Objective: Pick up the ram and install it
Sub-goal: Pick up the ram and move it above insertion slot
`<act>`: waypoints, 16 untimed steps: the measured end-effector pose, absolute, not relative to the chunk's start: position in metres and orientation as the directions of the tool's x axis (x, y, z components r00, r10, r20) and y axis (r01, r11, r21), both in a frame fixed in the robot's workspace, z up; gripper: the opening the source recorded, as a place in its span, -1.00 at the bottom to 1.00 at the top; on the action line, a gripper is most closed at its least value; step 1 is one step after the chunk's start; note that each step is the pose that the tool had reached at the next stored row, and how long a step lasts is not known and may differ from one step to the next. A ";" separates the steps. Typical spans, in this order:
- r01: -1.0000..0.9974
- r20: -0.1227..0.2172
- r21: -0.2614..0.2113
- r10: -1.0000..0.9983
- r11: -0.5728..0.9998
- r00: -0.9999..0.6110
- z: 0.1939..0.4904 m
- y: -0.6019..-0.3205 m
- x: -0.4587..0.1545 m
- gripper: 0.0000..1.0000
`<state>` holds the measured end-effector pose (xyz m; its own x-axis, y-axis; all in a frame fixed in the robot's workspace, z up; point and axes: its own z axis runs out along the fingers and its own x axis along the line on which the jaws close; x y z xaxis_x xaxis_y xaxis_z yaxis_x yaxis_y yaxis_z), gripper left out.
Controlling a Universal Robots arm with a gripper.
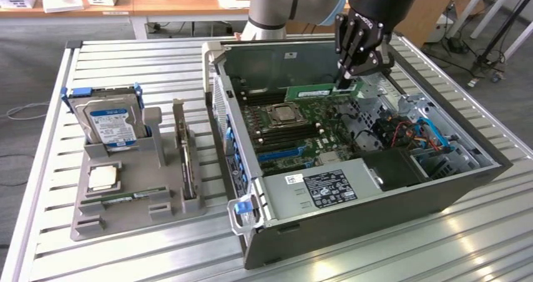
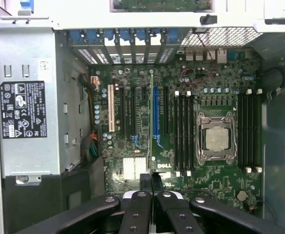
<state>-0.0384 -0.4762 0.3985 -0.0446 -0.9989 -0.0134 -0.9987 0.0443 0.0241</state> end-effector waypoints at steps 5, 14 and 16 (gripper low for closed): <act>-0.999 -0.013 0.024 -0.999 0.044 -0.045 0.397 -0.466 -0.038 -0.77; -0.999 -0.013 0.024 -0.999 0.044 -0.044 0.396 -0.455 -0.038 -0.77; -0.999 -0.013 0.024 -0.999 0.044 -0.044 0.396 -0.455 -0.038 -0.77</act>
<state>-0.0383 -0.4545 0.3957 -0.0445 -0.9989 -0.0133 -0.9987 0.0441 0.0242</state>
